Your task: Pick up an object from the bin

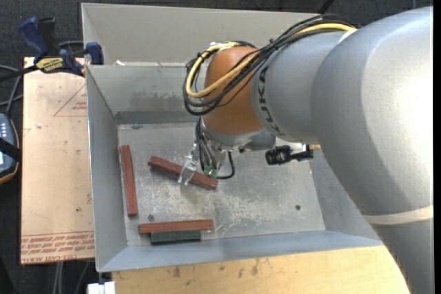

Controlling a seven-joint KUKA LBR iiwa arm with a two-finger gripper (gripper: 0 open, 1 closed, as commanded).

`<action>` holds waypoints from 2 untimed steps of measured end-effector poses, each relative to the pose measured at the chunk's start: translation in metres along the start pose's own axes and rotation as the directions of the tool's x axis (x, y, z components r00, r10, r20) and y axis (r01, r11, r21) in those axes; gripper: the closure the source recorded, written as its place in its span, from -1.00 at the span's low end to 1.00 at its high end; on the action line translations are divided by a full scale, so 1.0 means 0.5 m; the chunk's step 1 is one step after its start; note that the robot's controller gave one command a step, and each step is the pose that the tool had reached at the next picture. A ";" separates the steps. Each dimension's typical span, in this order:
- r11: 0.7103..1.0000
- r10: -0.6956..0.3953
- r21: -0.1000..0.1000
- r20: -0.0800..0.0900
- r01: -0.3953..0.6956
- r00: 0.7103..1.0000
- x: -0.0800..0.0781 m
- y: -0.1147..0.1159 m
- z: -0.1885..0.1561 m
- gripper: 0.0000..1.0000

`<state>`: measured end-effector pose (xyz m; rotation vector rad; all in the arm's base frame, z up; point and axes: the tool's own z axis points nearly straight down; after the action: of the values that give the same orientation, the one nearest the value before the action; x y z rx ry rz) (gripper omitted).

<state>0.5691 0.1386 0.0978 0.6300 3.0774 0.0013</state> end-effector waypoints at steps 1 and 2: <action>1.000 0.000 -0.001 0.001 0.000 1.000 -0.001 0.001 -0.033 1.00; 1.000 -0.001 -0.003 0.004 0.001 1.000 -0.002 0.002 -0.051 1.00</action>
Offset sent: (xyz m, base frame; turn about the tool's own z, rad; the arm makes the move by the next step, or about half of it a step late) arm -0.0001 0.0001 0.0342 0.0000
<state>0.5705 0.1391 0.1235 0.6277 3.0732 0.0048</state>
